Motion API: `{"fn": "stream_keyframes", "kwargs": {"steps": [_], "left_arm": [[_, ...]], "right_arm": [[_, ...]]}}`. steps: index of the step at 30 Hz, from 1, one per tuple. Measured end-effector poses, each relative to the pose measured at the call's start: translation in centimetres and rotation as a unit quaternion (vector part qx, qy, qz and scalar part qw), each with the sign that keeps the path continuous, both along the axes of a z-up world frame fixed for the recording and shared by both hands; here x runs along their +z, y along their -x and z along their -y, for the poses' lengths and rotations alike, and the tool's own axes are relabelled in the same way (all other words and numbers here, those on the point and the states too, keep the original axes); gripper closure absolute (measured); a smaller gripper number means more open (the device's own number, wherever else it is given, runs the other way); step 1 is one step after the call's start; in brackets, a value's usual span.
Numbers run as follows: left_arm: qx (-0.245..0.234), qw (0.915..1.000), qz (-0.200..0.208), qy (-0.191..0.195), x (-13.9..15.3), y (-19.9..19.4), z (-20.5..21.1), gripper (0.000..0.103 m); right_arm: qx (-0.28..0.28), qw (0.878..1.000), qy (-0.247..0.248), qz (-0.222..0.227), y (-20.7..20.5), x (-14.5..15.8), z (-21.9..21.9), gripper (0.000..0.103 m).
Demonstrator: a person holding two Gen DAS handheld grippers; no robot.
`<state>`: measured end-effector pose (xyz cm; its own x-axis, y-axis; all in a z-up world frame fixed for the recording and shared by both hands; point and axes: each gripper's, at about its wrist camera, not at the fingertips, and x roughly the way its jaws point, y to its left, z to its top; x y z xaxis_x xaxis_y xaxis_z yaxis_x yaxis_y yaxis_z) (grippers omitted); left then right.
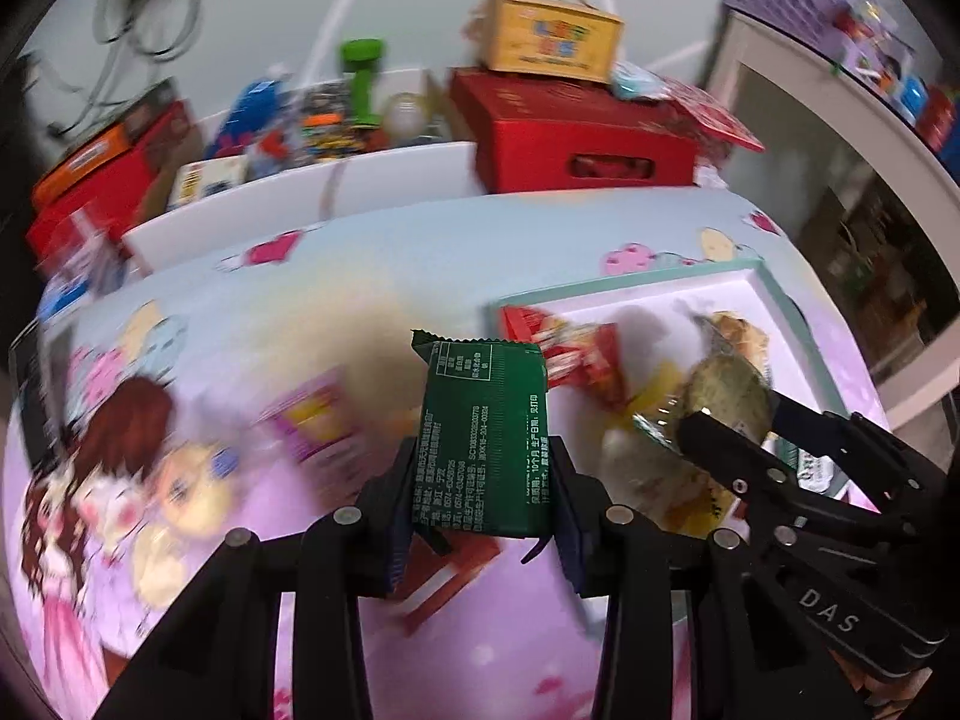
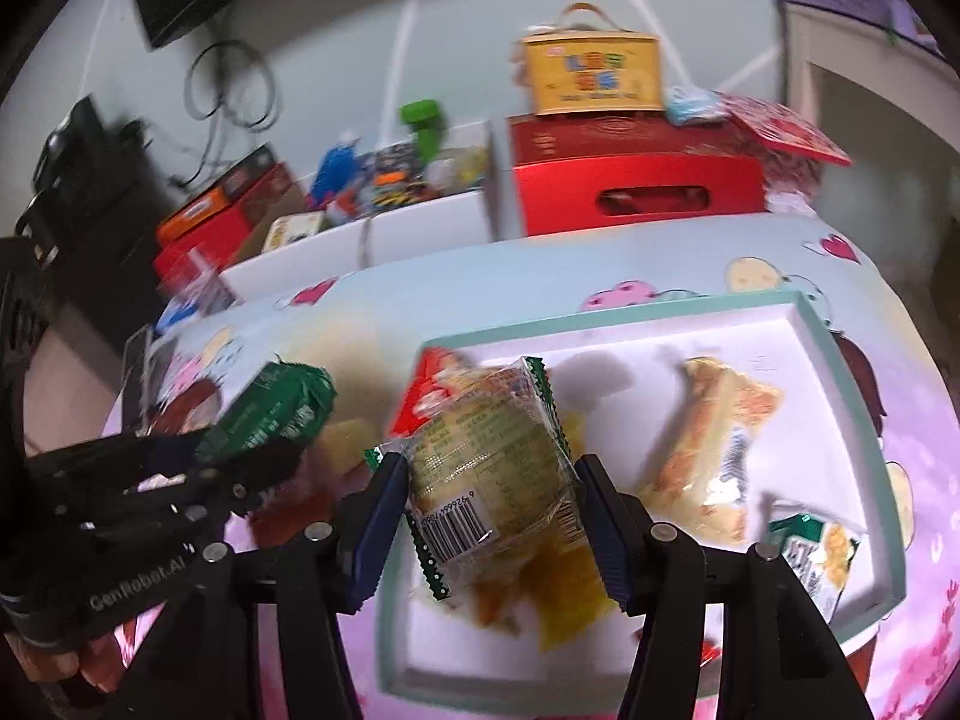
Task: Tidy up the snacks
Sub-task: 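Lift the green pack and round bread and carry both over the tray, then open both tools to drop the green pack and bread onto the tray, then move both tools back toward the remaining snacks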
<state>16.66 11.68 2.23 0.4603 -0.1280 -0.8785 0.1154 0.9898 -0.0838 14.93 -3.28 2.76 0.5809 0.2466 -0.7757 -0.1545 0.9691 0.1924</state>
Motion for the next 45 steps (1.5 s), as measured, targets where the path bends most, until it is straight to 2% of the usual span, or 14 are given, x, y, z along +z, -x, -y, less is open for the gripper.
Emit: {"fn": "stream_keyframes", "kwargs": {"steps": [3, 7, 11, 17, 21, 25, 31, 33, 35, 39, 45], "left_arm": [[-0.018, 0.9997, -0.012, 0.008, -0.5, -2.0, 1.8, 0.062], [-0.036, 0.9992, -0.018, -0.003, -0.9, -4.0, 4.0, 0.062], [-0.049, 0.9984, -0.027, 0.009, -1.5, -5.5, 5.6, 0.062], [-0.061, 0.9975, -0.034, 0.005, -2.4, -6.1, 7.5, 0.062], [-0.059, 0.9975, -0.036, 0.016, -2.3, -6.1, 7.7, 0.061], [-0.049, 0.9984, -0.028, 0.006, -1.7, -5.7, 7.2, 0.047], [-0.021, 0.9995, -0.022, 0.007, -0.9, -4.7, 5.4, 0.045], [-0.011, 0.9998, -0.020, 0.000, -0.8, -4.4, 4.6, 0.033], [0.003, 0.9998, -0.018, -0.002, -0.9, -4.1, 3.8, 0.027], [0.035, 0.9992, -0.013, -0.017, -1.2, -3.9, 2.0, 0.014], [0.064, 0.9977, -0.008, -0.021, -2.0, -3.3, 0.2, 0.007]], "right_arm": [[-0.022, 1.000, -0.003, -0.007, -0.7, -0.4, 1.5, 0.043], [-0.042, 0.999, -0.011, -0.018, -1.6, -1.0, 3.2, 0.043], [-0.064, 0.998, -0.016, -0.023, -2.0, -1.3, 5.0, 0.043], [-0.089, 0.996, -0.004, -0.031, -2.2, -1.7, 6.6, 0.042], [-0.096, 0.995, -0.007, -0.029, -2.1, -1.6, 7.2, 0.041], [-0.100, 0.994, -0.001, -0.033, -2.1, -1.6, 7.2, 0.039], [-0.107, 0.994, 0.009, -0.036, -2.1, -1.5, 7.3, 0.033], [-0.108, 0.993, 0.011, -0.039, -2.1, -1.5, 7.2, 0.027], [-0.113, 0.993, 0.018, -0.037, -2.1, -1.5, 7.2, 0.013], [-0.119, 0.992, 0.021, -0.037, -2.1, -1.5, 7.4, 0.000], [-0.116, 0.992, 0.025, -0.043, -2.2, -1.9, 7.0, 0.000]]}}
